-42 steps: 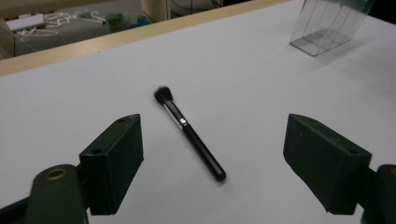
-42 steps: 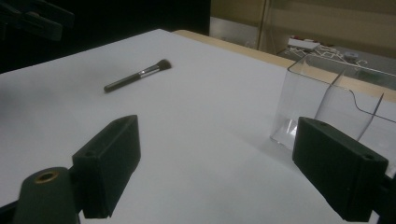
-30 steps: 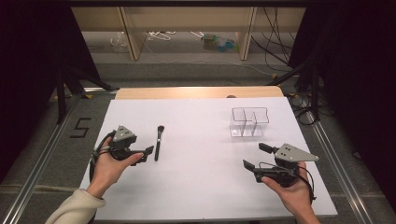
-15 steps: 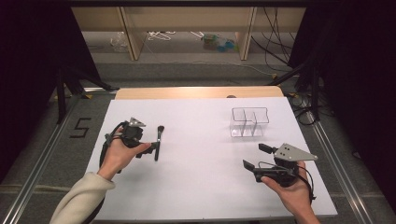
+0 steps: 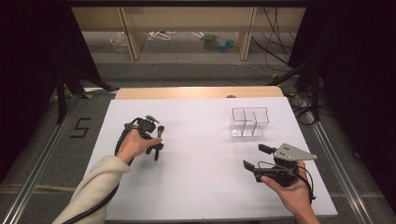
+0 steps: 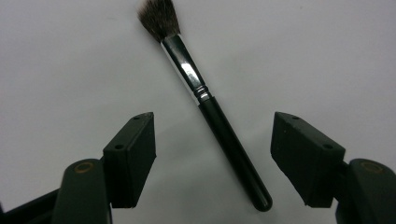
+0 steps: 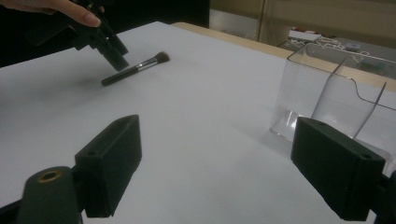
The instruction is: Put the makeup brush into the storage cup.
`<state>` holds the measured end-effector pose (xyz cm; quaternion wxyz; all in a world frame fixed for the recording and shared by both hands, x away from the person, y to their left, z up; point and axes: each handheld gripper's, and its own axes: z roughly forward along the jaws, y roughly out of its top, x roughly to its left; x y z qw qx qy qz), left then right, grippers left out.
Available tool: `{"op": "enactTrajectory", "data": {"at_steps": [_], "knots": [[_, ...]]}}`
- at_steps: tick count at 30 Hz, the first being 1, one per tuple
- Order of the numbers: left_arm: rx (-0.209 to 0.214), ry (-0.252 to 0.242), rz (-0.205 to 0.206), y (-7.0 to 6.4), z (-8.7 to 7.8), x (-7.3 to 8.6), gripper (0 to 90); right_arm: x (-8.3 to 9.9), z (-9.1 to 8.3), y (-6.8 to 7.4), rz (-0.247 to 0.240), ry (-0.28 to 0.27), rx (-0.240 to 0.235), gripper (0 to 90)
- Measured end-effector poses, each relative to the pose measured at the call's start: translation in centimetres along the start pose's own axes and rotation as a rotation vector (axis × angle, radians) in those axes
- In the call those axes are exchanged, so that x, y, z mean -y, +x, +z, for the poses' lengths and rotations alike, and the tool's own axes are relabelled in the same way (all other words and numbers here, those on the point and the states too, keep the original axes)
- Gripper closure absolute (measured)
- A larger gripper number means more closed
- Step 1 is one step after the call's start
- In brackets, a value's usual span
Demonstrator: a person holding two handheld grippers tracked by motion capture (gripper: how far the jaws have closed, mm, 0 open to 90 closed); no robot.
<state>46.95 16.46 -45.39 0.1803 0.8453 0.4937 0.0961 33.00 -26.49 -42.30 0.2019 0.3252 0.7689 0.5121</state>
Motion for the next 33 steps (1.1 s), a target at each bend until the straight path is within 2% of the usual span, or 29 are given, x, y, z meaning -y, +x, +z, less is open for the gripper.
{"op": "enactTrajectory", "data": {"at_steps": [2,3,4,5,6,7,8,13,15,19,22,23,24,27,28,29,31,33], "knots": [[-0.006,0.013,-0.011,0.1,0.4,-0.3,31.9,0.0,0.0,0.0,0.001,0.002,-0.001,17.7],[0.003,0.023,-0.037,0.0,0.6,-0.4,32.2,0.0,0.0,0.0,0.000,0.003,-0.001,17.8],[0.000,0.035,-0.030,0.2,0.8,-0.6,32.6,0.0,0.0,0.1,0.018,0.017,-0.005,17.8],[-0.002,0.034,-0.015,0.3,0.9,-0.7,32.9,0.0,0.0,0.0,0.003,0.006,0.001,17.8],[-0.009,0.040,-0.021,0.2,1.1,-0.8,33.2,0.0,0.1,0.0,0.004,0.007,0.001,17.8],[-0.004,0.023,-0.048,0.1,1.4,-0.7,33.5,0.0,0.1,0.0,-0.001,0.006,0.003,17.8],[-0.002,0.029,-0.096,-0.3,1.6,-0.7,34.2,0.1,0.2,0.0,0.006,0.003,0.005,17.8],[-0.001,0.065,-0.085,0.1,2.0,-0.9,37.3,0.0,0.1,0.0,0.000,0.009,0.003,17.8],[-0.003,0.064,-0.084,0.1,2.0,-0.9,38.0,0.1,0.2,0.1,0.001,-0.002,0.009,17.8],[-0.004,0.076,-0.082,0.2,1.9,-1.0,40.9,0.1,0.1,0.1,0.005,0.015,0.000,17.8],[-0.001,0.097,-0.063,0.3,1.8,-1.1,46.2,0.1,0.1,0.1,0.017,0.026,-0.006,17.8],[-0.001,0.096,-0.057,0.4,1.8,-1.1,51.1,0.1,0.1,0.0,0.002,0.017,-0.002,17.8],[0.004,0.103,-0.047,0.5,1.7,-1.2,51.1,0.1,0.1,0.0,0.002,0.017,-0.002,17.8],[0.004,0.113,-0.053,0.6,1.7,-1.2,59.4,0.1,0.1,0.2,0.016,0.027,-0.006,17.8],[0.007,0.120,-0.046,0.7,1.6,-1.3,64.2,0.1,0.1,0.1,0.003,0.019,-0.001,17.8],[0.008,0.126,-0.041,0.8,1.6,-1.3,64.2,0.1,0.1,0.1,0.003,0.019,-0.001,17.8],[0.008,0.135,-0.034,0.9,1.6,-1.4,70.6,0.1,0.1,0.1,0.011,0.026,-0.004,17.7],[0.011,0.144,-0.027,1.0,1.6,-1.4,71.6,0.1,0.1,0.1,0.011,0.027,-0.004,17.7]]}}
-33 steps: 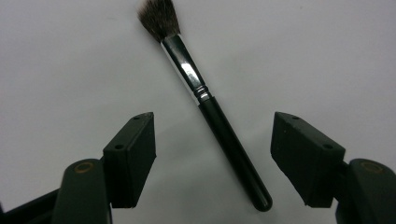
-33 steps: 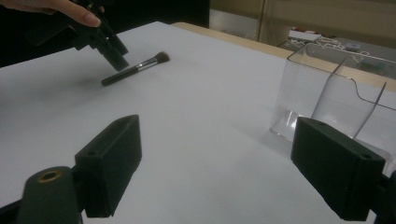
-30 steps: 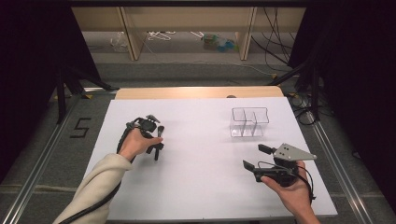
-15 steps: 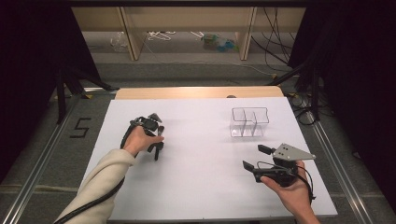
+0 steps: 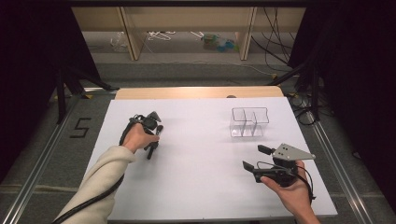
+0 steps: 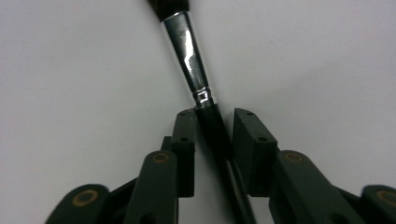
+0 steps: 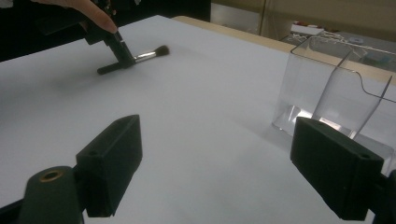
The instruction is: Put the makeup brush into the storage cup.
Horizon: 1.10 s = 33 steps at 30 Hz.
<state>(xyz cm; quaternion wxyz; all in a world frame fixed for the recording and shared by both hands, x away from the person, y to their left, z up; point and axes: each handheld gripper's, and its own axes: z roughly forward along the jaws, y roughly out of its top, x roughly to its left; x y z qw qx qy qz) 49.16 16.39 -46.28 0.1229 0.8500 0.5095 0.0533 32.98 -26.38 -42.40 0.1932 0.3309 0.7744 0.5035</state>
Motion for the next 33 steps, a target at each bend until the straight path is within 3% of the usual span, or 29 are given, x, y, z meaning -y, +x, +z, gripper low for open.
{"op": "enactTrajectory", "data": {"at_steps": [4,5,12,14,17,18,20,21,23,24,27,28,29,30,31,33], "knots": [[-0.006,0.022,0.014,0.2,0.0,-0.1,77.8,0.0,0.0,0.0,-0.002,0.000,0.000,17.7],[-0.010,0.035,-0.047,-0.2,-0.1,-0.1,78.5,0.0,0.0,0.0,-0.003,0.001,0.000,17.7],[-0.013,0.071,-0.052,-0.3,-0.3,-0.5,79.0,0.1,0.1,-0.1,-0.008,-0.002,-0.001,17.7],[-0.006,0.043,-0.055,-0.2,-0.1,-0.3,79.0,0.1,0.1,-0.1,-0.008,0.003,-0.002,17.7],[0.008,0.048,-0.055,0.0,-0.2,-0.2,79.1,0.1,0.1,-0.1,-0.006,0.002,-0.004,17.7],[0.014,0.041,-0.075,0.0,-0.3,-0.2,79.1,0.1,0.1,-0.1,-0.007,0.003,-0.001,17.7],[0.016,0.007,-0.069,0.1,-0.1,0.1,79.1,0.2,0.3,-0.1,-0.006,-0.015,-0.004,17.7],[0.021,0.011,-0.036,0.3,-0.3,0.1,79.1,0.2,0.3,-0.1,-0.006,-0.013,-0.001,17.7],[0.019,-0.010,-0.014,0.4,-0.2,0.2,79.2,0.2,0.3,-0.1,-0.001,-0.008,-0.004,17.7],[0.032,0.003,-0.058,0.0,-0.4,0.3,79.2,0.1,0.2,0.0,0.005,0.009,-0.002,17.7],[0.041,-0.037,-0.060,-0.1,-0.7,0.5,79.2,0.2,0.3,-0.1,-0.008,0.001,0.004,17.7],[0.044,-0.055,-0.055,-0.2,-0.8,0.6,79.2,0.2,0.3,-0.1,-0.009,0.001,0.005,17.7],[0.037,-0.080,-0.002,0.1,-1.1,0.7,79.2,0.2,0.3,-0.1,-0.010,0.000,0.004,17.7],[0.037,-0.080,-0.002,0.1,-1.1,0.7,79.1,0.2,0.3,-0.1,-0.010,0.000,0.004,17.7],[0.038,-0.104,-0.041,-0.2,-1.2,0.9,79.1,0.2,0.2,-0.1,-0.007,0.000,0.003,17.7],[0.034,-0.135,0.010,0.1,-1.6,1.1,79.1,0.2,0.3,-0.1,-0.008,0.001,0.005,17.7]]}}
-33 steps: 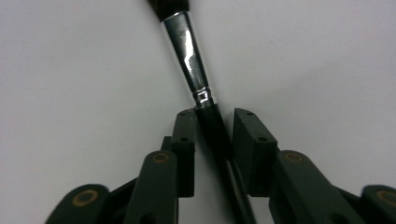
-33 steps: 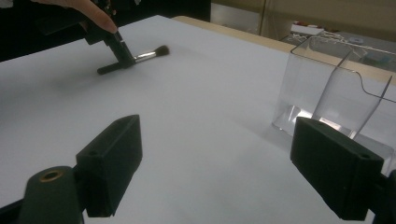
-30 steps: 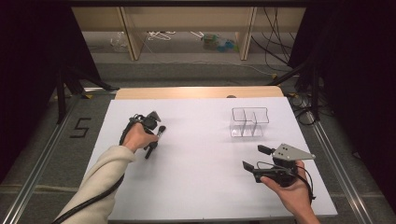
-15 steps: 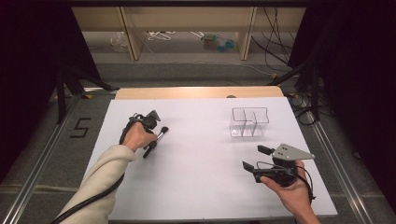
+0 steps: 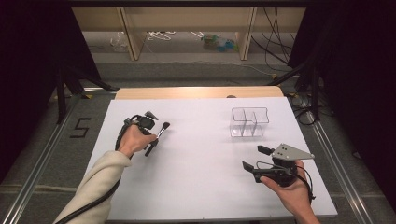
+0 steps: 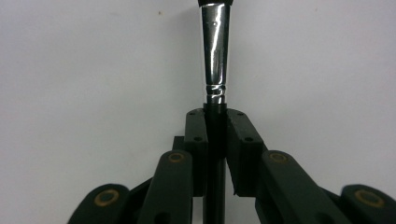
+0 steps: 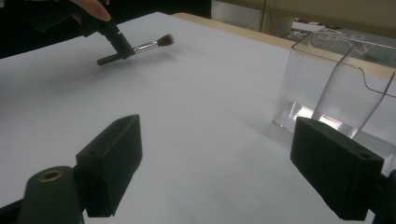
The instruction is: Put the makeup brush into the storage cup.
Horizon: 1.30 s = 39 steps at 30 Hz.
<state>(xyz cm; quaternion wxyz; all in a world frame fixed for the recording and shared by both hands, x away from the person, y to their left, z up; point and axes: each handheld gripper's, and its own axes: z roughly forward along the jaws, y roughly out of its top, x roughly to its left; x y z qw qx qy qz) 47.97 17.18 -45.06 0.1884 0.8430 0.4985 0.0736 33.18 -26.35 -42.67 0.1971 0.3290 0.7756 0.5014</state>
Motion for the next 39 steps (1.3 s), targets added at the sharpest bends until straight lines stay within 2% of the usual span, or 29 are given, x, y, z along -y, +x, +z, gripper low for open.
{"op": "enactTrajectory", "data": {"at_steps": [1,2,3,4,8,10,12,13,14,17,22,23,24,26,29,30,35,37,39], "knots": [[0.010,-0.031,-0.007,-0.1,-0.3,0.3,79.1,0.0,0.0,0.0,-0.001,0.001,0.001,17.7],[0.010,-0.031,-0.007,-0.1,-0.3,0.3,79.1,0.0,0.0,0.0,-0.002,0.001,0.001,17.7],[0.008,-0.062,0.005,0.0,-0.6,0.6,79.1,0.0,0.0,0.0,0.001,0.001,-0.001,17.7],[0.008,-0.062,0.005,0.0,-0.6,0.6,79.1,0.0,0.0,0.0,0.001,0.001,-0.001,17.7],[0.015,-0.128,-0.003,-0.1,-0.8,1.4,79.1,0.1,0.1,0.1,0.013,0.010,-0.006,17.7],[0.022,-0.158,-0.016,-0.2,-0.9,1.8,79.1,0.0,-0.1,0.0,0.002,0.024,0.002,17.7],[0.030,-0.169,-0.009,-0.1,-1.0,2.1,79.1,0.0,0.0,0.0,0.007,0.024,0.001,17.7],[0.030,-0.185,-0.003,0.0,-1.1,2.1,79.1,0.1,0.0,0.0,-0.002,0.026,0.008,17.7],[0.027,-0.210,-0.011,-0.1,-1.1,2.2,79.1,0.0,0.0,0.0,0.009,0.036,-0.003,17.7],[0.024,-0.237,-0.012,-0.2,-1.2,2.4,79.1,0.2,0.3,0.0,0.001,-0.003,-0.003,17.7],[0.033,-0.265,-0.015,0.1,-1.4,2.7,79.1,0.2,0.2,-0.1,0.006,0.011,-0.004,17.7],[0.024,-0.313,-0.036,0.0,-1.3,2.8,79.1,0.2,0.2,-0.1,0.005,0.012,-0.005,17.7],[0.022,-0.329,-0.042,-0.1,-1.3,2.8,79.1,0.2,0.2,-0.1,0.006,0.010,-0.006,17.7],[0.022,-0.331,-0.040,0.0,-1.7,2.8,79.1,0.2,0.2,-0.1,0.006,0.010,-0.007,17.7],[0.020,-0.359,-0.036,0.1,-1.8,3.0,79.1,0.2,0.2,-0.1,0.003,0.013,-0.007,17.7],[0.017,-0.337,-0.030,0.2,-2.1,3.0,79.1,0.2,0.2,-0.1,0.004,0.013,-0.007,17.6],[0.018,-0.352,-0.020,0.4,-2.2,3.1,79.0,0.2,0.2,0.0,0.010,0.024,-0.007,17.7],[0.018,-0.358,-0.013,0.4,-2.2,3.1,79.0,0.3,0.4,-0.1,0.009,0.000,-0.006,17.7],[0.025,-0.359,-0.016,0.3,-2.2,3.2,79.0,0.3,0.3,0.0,0.022,0.019,-0.014,17.7]]}}
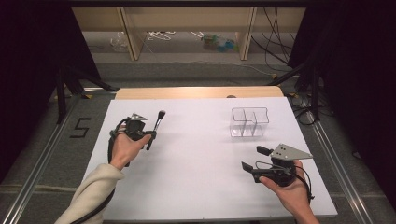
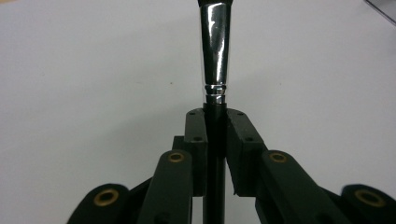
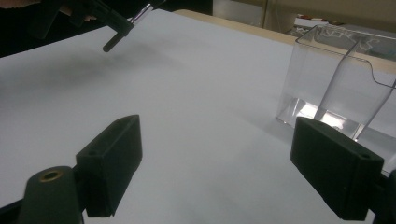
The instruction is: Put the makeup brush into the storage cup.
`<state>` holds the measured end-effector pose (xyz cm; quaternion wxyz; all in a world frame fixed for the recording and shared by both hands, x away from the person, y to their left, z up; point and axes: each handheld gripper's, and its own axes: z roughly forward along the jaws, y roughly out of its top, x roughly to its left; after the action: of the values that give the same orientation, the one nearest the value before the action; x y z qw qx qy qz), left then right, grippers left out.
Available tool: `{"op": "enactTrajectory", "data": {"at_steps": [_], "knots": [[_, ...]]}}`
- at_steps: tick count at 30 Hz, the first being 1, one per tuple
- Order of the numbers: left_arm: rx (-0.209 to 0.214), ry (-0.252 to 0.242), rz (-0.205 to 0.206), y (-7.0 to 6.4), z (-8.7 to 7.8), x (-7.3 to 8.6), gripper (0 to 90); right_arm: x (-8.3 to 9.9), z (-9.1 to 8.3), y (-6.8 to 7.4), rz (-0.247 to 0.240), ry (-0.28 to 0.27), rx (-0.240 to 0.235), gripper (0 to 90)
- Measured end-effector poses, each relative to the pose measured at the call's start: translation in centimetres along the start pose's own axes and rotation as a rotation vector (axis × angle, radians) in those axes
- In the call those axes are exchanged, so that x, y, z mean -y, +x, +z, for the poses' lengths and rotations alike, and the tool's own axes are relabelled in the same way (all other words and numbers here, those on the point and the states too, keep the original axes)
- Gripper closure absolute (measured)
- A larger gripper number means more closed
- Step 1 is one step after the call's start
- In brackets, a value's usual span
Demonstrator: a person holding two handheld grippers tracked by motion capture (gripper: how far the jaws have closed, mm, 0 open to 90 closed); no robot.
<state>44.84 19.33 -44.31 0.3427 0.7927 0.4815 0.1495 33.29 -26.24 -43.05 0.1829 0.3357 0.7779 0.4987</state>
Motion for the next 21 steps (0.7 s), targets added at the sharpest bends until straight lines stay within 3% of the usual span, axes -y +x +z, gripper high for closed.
{"op": "enactTrajectory", "data": {"at_steps": [6,8,16,19,20,21], "knots": [[-0.005,-0.024,0.021,0.10,-0.17,-0.03,79.0,0.00,0.01,-0.13,-0.011,-0.004,0.002,17.7],[0.000,-0.028,0.027,0.13,-0.21,-0.04,79.0,-0.04,-0.13,-0.02,0.001,0.019,-0.001,17.7],[-0.002,-0.057,0.037,0.13,-0.39,-0.04,79.0,-0.04,-0.02,-0.09,-0.012,-0.006,0.003,17.7],[0.006,-0.077,0.031,-0.03,-0.42,-0.06,79.0,-0.07,-0.05,-0.07,-0.016,-0.006,0.003,17.6],[0.005,-0.110,0.001,-0.29,-0.26,-0.05,78.9,-0.08,-0.06,-0.07,-0.015,-0.006,0.003,17.7],[0.008,-0.100,0.024,-0.23,-0.47,-0.07,79.0,-0.08,-0.06,-0.07,-0.015,-0.007,0.003,17.6]]}}
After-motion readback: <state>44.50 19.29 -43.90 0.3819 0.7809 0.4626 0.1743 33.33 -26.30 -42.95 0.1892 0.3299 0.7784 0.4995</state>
